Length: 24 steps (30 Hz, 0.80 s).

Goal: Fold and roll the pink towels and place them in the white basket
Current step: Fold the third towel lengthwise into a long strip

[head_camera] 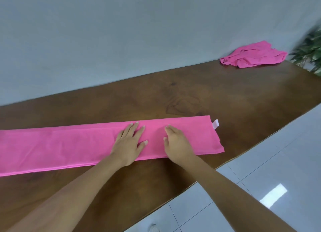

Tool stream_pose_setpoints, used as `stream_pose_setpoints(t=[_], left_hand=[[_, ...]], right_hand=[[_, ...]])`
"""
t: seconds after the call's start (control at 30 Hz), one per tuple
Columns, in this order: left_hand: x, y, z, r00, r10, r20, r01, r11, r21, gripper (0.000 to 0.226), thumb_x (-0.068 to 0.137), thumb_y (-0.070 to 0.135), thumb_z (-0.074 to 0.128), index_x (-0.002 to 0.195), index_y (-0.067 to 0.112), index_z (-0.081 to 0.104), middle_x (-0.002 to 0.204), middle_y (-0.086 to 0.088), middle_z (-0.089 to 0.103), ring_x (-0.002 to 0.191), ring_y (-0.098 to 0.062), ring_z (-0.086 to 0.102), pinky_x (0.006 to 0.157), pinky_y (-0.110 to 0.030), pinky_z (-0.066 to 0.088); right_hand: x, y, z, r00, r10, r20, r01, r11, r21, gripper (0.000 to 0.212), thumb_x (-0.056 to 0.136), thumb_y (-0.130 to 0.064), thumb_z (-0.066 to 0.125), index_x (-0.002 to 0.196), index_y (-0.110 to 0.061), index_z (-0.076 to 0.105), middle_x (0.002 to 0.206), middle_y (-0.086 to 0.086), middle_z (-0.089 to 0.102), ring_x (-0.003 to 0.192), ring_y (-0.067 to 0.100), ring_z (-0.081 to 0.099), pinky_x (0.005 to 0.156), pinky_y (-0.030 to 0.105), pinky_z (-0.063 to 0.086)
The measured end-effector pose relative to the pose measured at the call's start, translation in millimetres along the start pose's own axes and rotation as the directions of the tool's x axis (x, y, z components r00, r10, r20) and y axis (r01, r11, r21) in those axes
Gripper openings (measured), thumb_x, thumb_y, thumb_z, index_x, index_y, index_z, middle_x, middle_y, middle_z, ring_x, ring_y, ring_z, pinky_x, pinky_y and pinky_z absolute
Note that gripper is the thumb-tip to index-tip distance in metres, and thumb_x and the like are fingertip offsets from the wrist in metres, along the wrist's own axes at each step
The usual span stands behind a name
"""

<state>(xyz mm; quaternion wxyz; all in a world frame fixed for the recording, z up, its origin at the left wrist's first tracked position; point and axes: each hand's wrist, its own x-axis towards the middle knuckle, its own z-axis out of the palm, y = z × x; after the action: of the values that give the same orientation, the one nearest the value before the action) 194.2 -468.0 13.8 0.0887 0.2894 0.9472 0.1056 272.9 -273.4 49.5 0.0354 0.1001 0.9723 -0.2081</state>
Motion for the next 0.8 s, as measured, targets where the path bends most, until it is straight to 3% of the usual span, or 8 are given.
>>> stream_pose_setpoints(t=[0.1, 0.17, 0.3, 0.43, 0.57, 0.8], left_hand=[[-4, -19, -1, 1.0, -0.001, -0.003, 0.001, 1.0, 0.027, 0.066, 0.104, 0.059, 0.016, 0.162, 0.033, 0.0, 0.17, 0.006, -0.007, 0.156, -0.015, -0.012, 0.125, -0.04, -0.004], [-12, -34, -2, 1.0, -0.023, -0.016, 0.024, 0.999, 0.047, 0.068, 0.101, 0.062, 0.008, 0.162, 0.033, -0.004, 0.17, 0.006, -0.009, 0.155, -0.014, -0.013, 0.125, -0.04, -0.005], [-31, -71, -5, 0.996, -0.081, -0.025, 0.083, 0.994, 0.066, 0.074, 0.096, 0.066, 0.001, 0.161, 0.032, -0.009, 0.169, 0.007, -0.014, 0.155, -0.013, -0.015, 0.126, -0.039, -0.005], [-50, -123, -17, 0.985, -0.165, -0.039, 0.168, 0.983, 0.078, 0.076, 0.096, 0.07, 0.002, 0.16, 0.032, -0.011, 0.169, 0.005, -0.016, 0.155, -0.015, -0.015, 0.126, -0.04, -0.005], [-73, -177, -27, 0.971, -0.233, -0.048, 0.236, 0.967, 0.098, 0.081, 0.092, 0.074, 0.0, 0.161, 0.033, -0.01, 0.169, 0.004, -0.014, 0.156, -0.017, -0.013, 0.127, -0.042, -0.003], [-114, -267, -43, 0.928, -0.36, -0.092, 0.368, 0.926, 0.09, 0.084, 0.091, 0.077, 0.0, 0.161, 0.032, -0.007, 0.17, 0.002, -0.011, 0.156, -0.018, -0.009, 0.127, -0.041, 0.0]], right_hand=[[11, -47, 25, 0.98, 0.174, 0.099, -0.161, 0.979, -0.123, 0.058, 0.108, -0.04, 0.027, 0.161, -0.03, 0.006, 0.169, 0.0, 0.003, 0.155, 0.037, 0.002, 0.122, 0.064, 0.008], [18, -64, 40, 0.96, 0.264, 0.093, -0.247, 0.956, -0.158, 0.062, 0.104, -0.057, 0.017, 0.16, -0.037, -0.004, 0.169, 0.0, -0.006, 0.153, 0.043, -0.009, 0.114, 0.074, -0.003], [25, -76, 60, 0.946, 0.319, 0.052, -0.299, 0.925, -0.236, 0.08, 0.09, -0.079, 0.002, 0.157, -0.039, -0.015, 0.167, 0.011, -0.016, 0.148, 0.052, -0.018, 0.113, 0.071, -0.014], [21, -76, 66, 0.963, 0.268, 0.011, -0.253, 0.922, -0.293, 0.084, 0.088, -0.08, -0.004, 0.157, -0.034, -0.017, 0.167, 0.016, -0.013, 0.15, 0.048, -0.015, 0.121, 0.065, -0.003], [24, -79, 63, 0.983, 0.181, 0.04, -0.156, 0.923, -0.352, 0.081, 0.086, -0.081, -0.005, 0.154, -0.04, -0.022, 0.167, 0.0, -0.02, 0.151, 0.047, -0.01, 0.114, 0.076, 0.01], [30, -83, 61, 0.974, 0.171, 0.146, -0.091, 0.895, -0.437, 0.074, 0.085, -0.077, -0.008, 0.15, -0.047, -0.027, 0.165, -0.012, -0.025, 0.152, 0.037, -0.021, 0.11, 0.079, 0.011]])
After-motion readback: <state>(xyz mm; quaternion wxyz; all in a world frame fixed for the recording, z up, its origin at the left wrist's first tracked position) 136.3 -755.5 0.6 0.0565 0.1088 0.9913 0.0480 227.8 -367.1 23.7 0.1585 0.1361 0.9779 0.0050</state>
